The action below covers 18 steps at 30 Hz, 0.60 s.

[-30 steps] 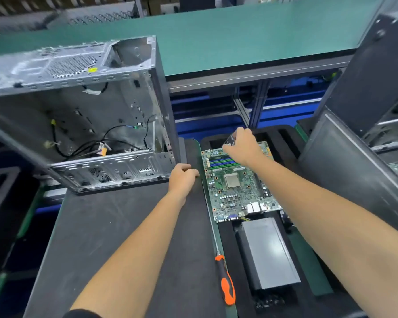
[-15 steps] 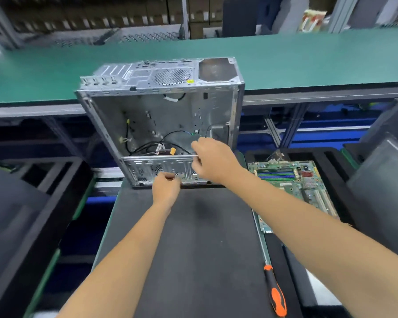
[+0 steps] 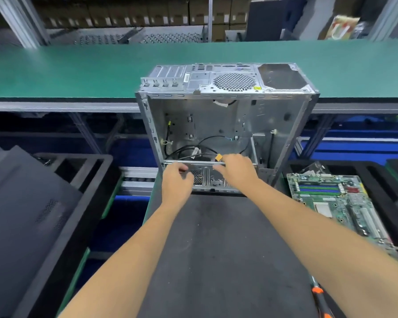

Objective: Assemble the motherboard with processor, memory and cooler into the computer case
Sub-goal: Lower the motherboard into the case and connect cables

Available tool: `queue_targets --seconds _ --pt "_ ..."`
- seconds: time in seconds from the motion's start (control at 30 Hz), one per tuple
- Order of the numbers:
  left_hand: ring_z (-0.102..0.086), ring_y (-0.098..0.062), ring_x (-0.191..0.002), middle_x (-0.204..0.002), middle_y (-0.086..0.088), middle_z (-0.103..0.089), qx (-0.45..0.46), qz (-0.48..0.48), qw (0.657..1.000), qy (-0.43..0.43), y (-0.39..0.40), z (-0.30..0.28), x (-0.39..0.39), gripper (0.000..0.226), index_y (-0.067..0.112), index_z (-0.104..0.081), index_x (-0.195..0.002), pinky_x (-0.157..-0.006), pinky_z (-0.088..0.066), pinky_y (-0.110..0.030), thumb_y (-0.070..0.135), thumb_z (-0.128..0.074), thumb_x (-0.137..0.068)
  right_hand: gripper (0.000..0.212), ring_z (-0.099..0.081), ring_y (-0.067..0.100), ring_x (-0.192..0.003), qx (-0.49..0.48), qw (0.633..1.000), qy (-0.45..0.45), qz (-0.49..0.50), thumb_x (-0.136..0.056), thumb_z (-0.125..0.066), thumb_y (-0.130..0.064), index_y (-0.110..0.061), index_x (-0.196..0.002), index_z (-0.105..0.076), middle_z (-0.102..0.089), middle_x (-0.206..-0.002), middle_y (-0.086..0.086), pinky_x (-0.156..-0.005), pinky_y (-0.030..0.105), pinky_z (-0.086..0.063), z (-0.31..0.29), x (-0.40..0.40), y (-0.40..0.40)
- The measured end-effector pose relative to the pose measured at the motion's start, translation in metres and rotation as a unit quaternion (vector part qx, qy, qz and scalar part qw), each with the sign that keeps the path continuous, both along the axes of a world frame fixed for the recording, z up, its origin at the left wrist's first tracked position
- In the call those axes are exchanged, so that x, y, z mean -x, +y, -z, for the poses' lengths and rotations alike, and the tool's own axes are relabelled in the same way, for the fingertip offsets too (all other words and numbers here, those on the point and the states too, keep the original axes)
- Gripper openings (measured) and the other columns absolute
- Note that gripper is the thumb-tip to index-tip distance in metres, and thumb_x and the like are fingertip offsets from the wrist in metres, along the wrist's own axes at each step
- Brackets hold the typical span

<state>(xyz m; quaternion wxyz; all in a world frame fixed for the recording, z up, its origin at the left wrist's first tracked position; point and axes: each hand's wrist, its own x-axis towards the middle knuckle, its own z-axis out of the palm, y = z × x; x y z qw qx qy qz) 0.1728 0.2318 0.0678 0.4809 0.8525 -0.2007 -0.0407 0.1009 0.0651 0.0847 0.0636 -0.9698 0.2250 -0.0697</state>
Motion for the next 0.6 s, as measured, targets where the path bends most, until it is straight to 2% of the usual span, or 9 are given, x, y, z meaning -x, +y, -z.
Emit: queue_targets --seconds 0.1,0.23,0.33,0.4,0.5,0.6 --pt "-0.048 -0.012 -0.091 -0.094 0.006 -0.053 -0.028 0.057 0.989 -0.133 -0.011 -0.002 -0.002 0.012 0.019 -0.056 -0.093 -0.081 -0.041 -0.026 0.014 -0.061 -0.083 0.055 -0.059 0.024 -0.071 0.014 1.000 0.021 0.007 -0.096 -0.045 -0.057 -0.007 -0.090 -0.066 -0.068 -0.081 0.006 -0.066 0.032 -0.039 -0.002 0.002 -0.004" --pt "-0.050 -0.022 -0.091 -0.099 -0.004 -0.056 -0.131 0.070 0.939 -0.309 -0.027 -0.003 -0.007 0.030 0.011 -0.061 -0.107 -0.078 -0.040 -0.034 0.026 -0.068 -0.082 0.059 -0.063 0.025 -0.072 0.017 0.997 0.071 -0.007 -0.096 -0.039 -0.061 -0.008 -0.080 -0.057 -0.062 -0.074 0.005 -0.062 0.034 -0.047 -0.009 0.001 -0.009" --pt "-0.051 -0.023 -0.097 -0.104 -0.003 -0.058 -0.211 0.093 0.920 -0.317 -0.033 0.001 -0.015 0.036 0.014 -0.061 -0.113 -0.086 -0.032 -0.035 0.039 -0.062 -0.087 0.058 -0.050 0.018 -0.057 0.025 0.995 0.091 -0.015 -0.097 -0.036 -0.062 -0.013 -0.066 -0.041 -0.048 -0.061 0.000 -0.049 0.029 -0.036 -0.009 0.000 -0.013" --pt "-0.052 -0.022 -0.097 -0.101 -0.001 -0.059 -0.259 0.128 0.902 -0.320 -0.038 0.003 -0.021 0.035 0.017 -0.061 -0.109 -0.087 -0.030 -0.034 0.045 -0.056 -0.089 0.057 -0.043 0.015 -0.051 0.032 0.995 0.098 -0.019 -0.097 -0.036 -0.061 -0.013 -0.068 -0.043 -0.045 -0.060 -0.001 -0.045 0.028 -0.029 -0.009 -0.002 -0.015" --pt "-0.052 -0.024 -0.089 -0.093 -0.004 -0.058 -0.275 0.148 0.891 -0.328 -0.043 0.003 -0.026 0.030 0.013 -0.060 -0.097 -0.071 -0.029 -0.032 0.042 -0.055 -0.092 0.057 -0.047 0.018 -0.053 0.055 0.993 0.106 -0.022 -0.097 -0.036 -0.061 -0.012 -0.071 -0.047 -0.044 -0.058 -0.001 -0.047 0.029 -0.032 -0.005 -0.004 -0.015" --pt "-0.052 -0.026 -0.085 -0.086 -0.003 -0.057 -0.288 0.153 0.886 -0.330 -0.049 -0.002 -0.030 0.021 0.013 -0.057 -0.087 -0.065 -0.024 -0.031 0.032 -0.053 -0.095 0.053 -0.043 0.018 -0.050 0.136 0.986 0.092 -0.041 -0.099 -0.035 -0.057 -0.012 -0.072 -0.045 -0.043 -0.056 -0.003 -0.049 0.029 -0.032 -0.003 -0.005 -0.013"
